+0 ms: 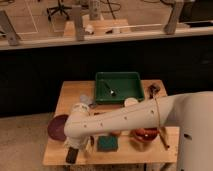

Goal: Place eraser in purple bowl

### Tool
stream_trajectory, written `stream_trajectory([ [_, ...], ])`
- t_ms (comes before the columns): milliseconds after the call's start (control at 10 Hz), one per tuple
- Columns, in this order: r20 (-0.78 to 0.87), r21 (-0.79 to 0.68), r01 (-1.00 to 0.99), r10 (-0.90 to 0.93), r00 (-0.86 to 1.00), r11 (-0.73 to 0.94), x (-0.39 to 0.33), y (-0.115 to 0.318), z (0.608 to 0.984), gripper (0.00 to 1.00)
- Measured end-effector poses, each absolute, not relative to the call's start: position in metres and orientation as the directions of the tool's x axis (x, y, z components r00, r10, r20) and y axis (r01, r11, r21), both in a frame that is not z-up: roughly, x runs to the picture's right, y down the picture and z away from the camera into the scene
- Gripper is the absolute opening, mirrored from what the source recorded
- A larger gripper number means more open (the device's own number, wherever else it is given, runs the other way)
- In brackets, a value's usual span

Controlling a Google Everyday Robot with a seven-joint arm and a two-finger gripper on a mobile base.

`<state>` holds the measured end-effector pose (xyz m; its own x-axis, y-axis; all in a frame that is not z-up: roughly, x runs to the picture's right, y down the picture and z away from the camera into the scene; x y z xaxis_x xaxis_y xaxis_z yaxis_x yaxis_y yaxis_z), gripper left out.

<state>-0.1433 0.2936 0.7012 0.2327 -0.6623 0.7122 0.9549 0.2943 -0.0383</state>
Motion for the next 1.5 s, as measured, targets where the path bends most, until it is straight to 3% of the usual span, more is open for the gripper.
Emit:
stream_trajectory([
  [1500,0.702,-0.050,0.951,-0.667,0.252,0.306,-0.158,0.311,0.735,0.80],
])
